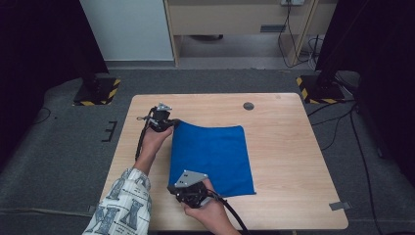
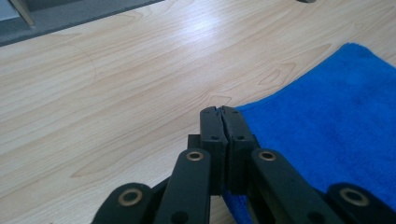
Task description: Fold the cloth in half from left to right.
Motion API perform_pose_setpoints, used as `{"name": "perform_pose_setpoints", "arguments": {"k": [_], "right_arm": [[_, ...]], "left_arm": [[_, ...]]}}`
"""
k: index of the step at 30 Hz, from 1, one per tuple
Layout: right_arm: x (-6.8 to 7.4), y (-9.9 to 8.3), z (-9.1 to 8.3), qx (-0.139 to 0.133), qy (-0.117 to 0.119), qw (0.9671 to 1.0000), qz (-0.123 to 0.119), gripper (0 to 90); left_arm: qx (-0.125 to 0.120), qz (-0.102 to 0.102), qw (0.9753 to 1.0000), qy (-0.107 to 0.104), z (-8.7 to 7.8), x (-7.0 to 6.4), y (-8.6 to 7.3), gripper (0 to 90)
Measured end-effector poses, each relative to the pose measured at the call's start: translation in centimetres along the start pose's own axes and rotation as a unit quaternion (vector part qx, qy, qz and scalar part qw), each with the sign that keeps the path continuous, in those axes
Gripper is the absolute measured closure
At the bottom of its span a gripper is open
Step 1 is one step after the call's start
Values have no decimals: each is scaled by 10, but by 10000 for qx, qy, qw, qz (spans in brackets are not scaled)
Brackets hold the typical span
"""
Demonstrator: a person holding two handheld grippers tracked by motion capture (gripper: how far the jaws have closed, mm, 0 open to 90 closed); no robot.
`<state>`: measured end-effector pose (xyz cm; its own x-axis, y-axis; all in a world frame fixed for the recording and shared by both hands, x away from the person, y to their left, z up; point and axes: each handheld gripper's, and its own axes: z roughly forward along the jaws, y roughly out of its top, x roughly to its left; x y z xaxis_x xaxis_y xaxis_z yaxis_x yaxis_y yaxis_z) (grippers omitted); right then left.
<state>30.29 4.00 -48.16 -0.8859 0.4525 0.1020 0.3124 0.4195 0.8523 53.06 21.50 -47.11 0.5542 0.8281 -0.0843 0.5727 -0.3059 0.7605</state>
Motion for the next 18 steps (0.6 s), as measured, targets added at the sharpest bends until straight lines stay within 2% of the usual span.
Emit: {"name": "perform_pose_setpoints", "arguments": {"k": [2,4,5,8,13,18], "right_arm": [[1,3,0,-39,-5,10000,3,897],[1,5,-1,-51,11,10000,-17,897],[1,6,-2,-82,5,10000,-8,897],[-1,7,-5,-99,-5,9999,25,897],[-1,9,-7,-126,2,9999,6,897],[1,13,-7,-156,-4,9999,-15,897]], "left_arm": [[-11,13,10000,8,0,-1,0,883],[23,194,9998,77,1,-6,1,883],[16,214,9998,61,1,-8,2,883],[-12,180,9998,-12,1,-11,5,883],[-74,252,9997,-28,-3,-14,13,883],[-126,221,9997,-62,-7,-12,20,883]]}}
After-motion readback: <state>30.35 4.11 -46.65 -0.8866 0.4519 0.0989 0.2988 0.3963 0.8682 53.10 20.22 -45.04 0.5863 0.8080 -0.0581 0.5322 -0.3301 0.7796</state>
